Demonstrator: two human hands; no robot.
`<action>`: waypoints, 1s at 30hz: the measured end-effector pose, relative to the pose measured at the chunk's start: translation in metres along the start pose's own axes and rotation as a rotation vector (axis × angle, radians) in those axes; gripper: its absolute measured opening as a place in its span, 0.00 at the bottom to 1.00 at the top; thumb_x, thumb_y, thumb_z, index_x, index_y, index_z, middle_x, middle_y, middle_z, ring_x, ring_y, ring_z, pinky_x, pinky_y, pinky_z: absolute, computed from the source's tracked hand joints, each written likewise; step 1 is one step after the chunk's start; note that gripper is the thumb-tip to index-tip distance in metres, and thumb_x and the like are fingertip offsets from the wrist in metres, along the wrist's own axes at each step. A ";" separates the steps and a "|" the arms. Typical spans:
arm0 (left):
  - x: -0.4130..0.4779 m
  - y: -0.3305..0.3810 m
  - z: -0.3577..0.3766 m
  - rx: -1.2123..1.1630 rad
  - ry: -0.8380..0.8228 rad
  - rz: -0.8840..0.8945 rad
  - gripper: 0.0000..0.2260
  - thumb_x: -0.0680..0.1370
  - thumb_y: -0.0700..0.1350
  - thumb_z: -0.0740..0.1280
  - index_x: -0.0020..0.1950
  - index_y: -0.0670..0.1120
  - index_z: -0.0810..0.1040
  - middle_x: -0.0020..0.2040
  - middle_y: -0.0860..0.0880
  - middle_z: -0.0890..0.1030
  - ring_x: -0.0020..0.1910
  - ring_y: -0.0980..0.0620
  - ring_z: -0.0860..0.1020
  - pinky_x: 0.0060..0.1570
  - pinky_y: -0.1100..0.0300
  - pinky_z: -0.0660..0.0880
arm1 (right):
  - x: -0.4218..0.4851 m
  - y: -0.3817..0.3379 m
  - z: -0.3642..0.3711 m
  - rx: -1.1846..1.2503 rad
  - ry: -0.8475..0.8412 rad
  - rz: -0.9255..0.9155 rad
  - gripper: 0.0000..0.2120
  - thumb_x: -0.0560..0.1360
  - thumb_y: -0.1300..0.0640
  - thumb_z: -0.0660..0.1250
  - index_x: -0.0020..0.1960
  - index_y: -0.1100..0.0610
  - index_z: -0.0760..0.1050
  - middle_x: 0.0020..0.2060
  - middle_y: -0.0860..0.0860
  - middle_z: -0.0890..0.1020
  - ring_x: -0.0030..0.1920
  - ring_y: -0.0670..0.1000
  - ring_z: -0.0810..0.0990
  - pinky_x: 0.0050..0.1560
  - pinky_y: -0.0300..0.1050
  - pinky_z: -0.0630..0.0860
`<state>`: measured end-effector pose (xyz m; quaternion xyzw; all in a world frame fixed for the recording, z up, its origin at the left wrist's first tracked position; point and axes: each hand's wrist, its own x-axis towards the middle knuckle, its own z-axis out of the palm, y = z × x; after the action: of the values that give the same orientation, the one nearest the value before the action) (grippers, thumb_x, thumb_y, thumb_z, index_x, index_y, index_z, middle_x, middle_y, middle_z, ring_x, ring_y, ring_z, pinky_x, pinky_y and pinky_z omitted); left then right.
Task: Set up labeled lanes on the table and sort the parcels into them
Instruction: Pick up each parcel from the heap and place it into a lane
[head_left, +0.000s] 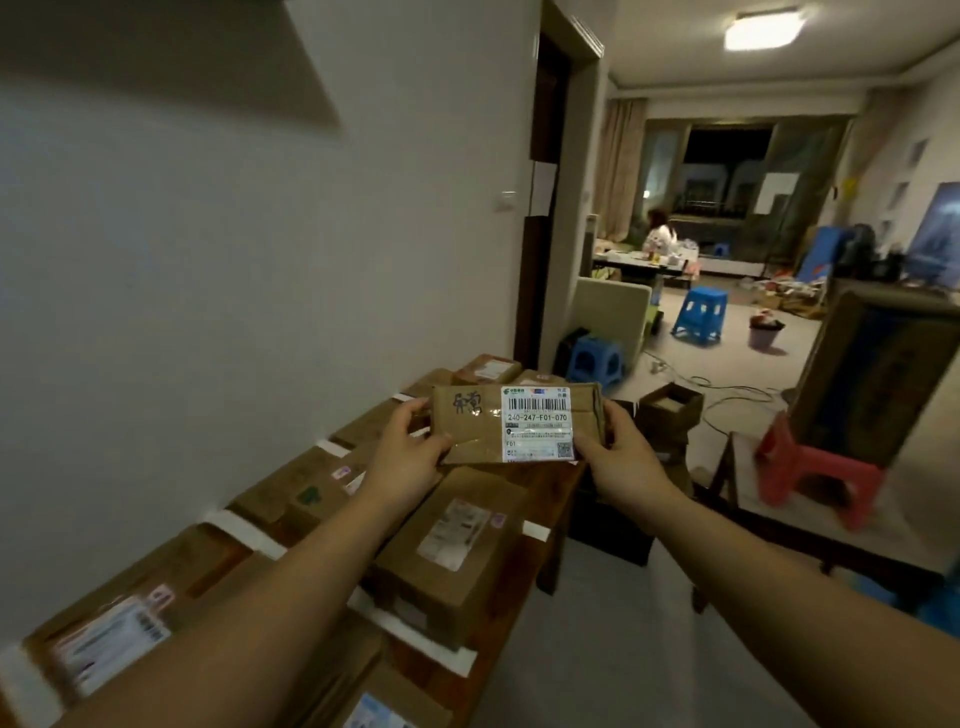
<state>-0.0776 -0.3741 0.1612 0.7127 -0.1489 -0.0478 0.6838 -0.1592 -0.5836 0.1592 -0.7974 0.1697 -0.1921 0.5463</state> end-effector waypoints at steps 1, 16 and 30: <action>0.017 -0.005 0.008 0.017 -0.015 0.004 0.21 0.76 0.39 0.67 0.67 0.50 0.68 0.63 0.48 0.74 0.58 0.48 0.77 0.57 0.49 0.77 | 0.014 0.005 -0.004 -0.010 0.004 0.001 0.25 0.78 0.49 0.65 0.72 0.45 0.61 0.62 0.45 0.76 0.57 0.47 0.77 0.58 0.48 0.76; 0.223 -0.037 0.126 0.064 -0.047 -0.047 0.22 0.77 0.42 0.66 0.70 0.51 0.67 0.60 0.53 0.74 0.59 0.52 0.74 0.61 0.49 0.74 | 0.229 0.048 -0.060 -0.070 0.016 0.031 0.25 0.78 0.52 0.64 0.73 0.47 0.61 0.61 0.47 0.75 0.55 0.46 0.74 0.55 0.43 0.71; 0.399 -0.055 0.301 0.098 0.038 -0.118 0.20 0.79 0.42 0.63 0.70 0.50 0.67 0.49 0.56 0.75 0.49 0.52 0.78 0.53 0.52 0.77 | 0.466 0.121 -0.173 -0.161 -0.084 -0.074 0.27 0.80 0.46 0.59 0.76 0.46 0.54 0.72 0.50 0.68 0.66 0.53 0.71 0.63 0.51 0.71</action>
<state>0.2284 -0.7733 0.1430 0.7535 -0.0960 -0.0672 0.6469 0.1533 -0.9889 0.1594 -0.8518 0.1319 -0.1642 0.4797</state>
